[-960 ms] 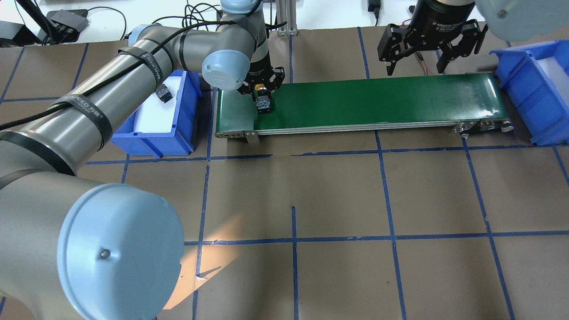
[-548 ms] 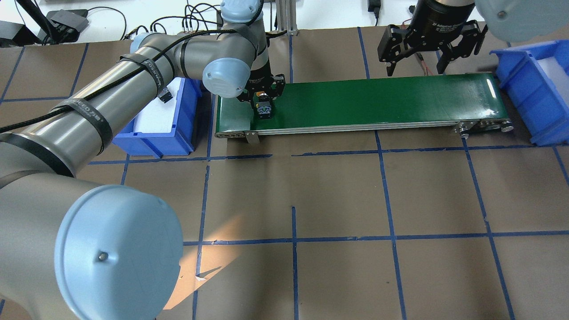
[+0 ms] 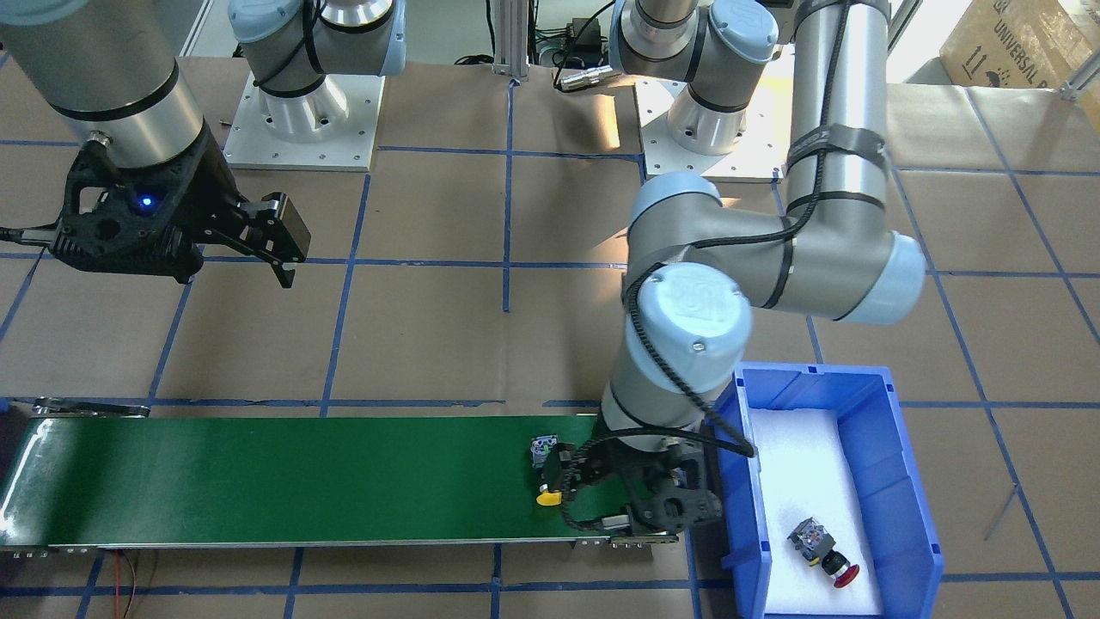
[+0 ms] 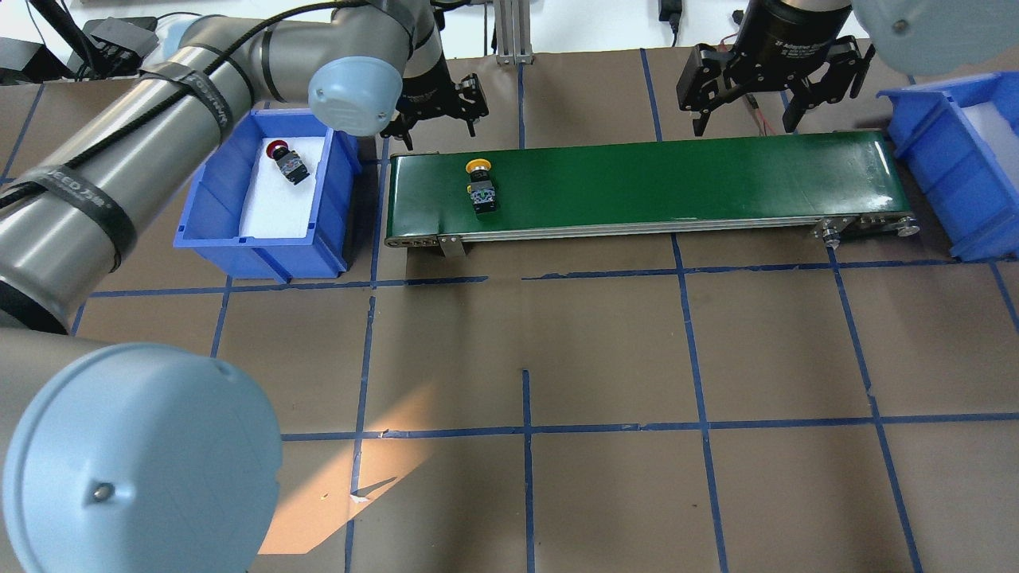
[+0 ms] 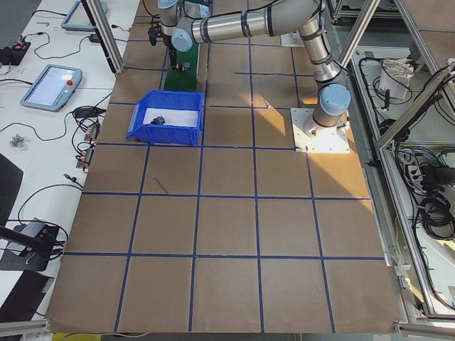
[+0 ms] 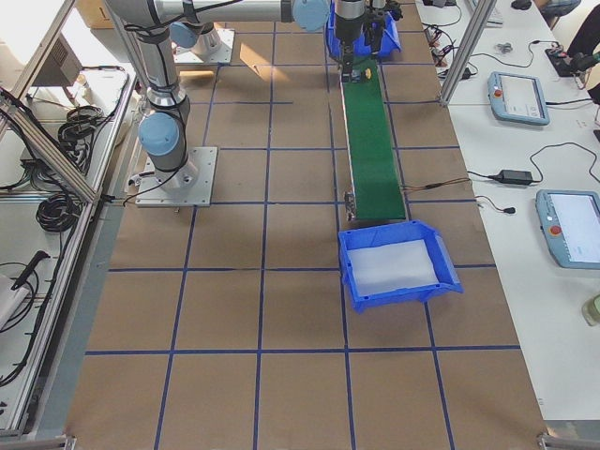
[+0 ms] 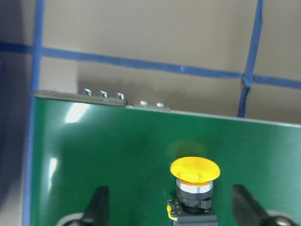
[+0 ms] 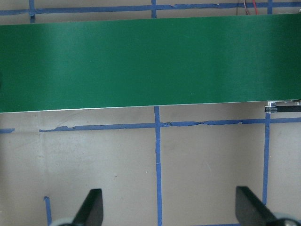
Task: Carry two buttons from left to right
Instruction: 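Return the left gripper to the bin and grasp the red-capped button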
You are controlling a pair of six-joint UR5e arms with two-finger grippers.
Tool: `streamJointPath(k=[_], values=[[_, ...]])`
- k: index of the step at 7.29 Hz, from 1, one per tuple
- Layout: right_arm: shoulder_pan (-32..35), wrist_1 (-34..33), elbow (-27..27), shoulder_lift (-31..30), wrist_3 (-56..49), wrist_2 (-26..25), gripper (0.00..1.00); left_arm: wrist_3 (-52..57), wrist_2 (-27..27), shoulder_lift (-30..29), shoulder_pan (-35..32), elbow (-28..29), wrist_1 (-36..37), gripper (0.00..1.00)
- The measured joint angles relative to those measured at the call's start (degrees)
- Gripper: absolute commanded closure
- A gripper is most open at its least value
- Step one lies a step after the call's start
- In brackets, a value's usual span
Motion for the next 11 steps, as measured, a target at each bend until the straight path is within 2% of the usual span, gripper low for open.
streamJointPath(k=[4, 6, 8, 10, 11], values=[[0.12, 0.0, 0.02, -0.15, 0.06, 0.02, 0.0, -0.58, 0.07, 2.52, 13.84, -0.42, -1.27, 0.01], [0.16, 0.0, 0.02, -0.11, 0.07, 0.04, 0.0, -2.76, -1.1, 0.34, 19.48, -1.04, -0.9, 0.02], [0.17, 0.0, 0.02, 0.01, 0.01, 0.08, 0.0, -3.42, -1.63, -3.91, 21.03, -1.93, -0.01, 0.04], [0.18, -0.06, 0.07, 0.11, 0.0, 0.03, 0.0, -3.12, -1.45, -6.04, 21.06, -3.65, 1.91, 0.13], [0.18, -0.08, 0.08, 0.13, 0.02, 0.03, 0.0, -2.89, -1.42, -6.89, 21.12, -3.89, 3.82, 0.25]])
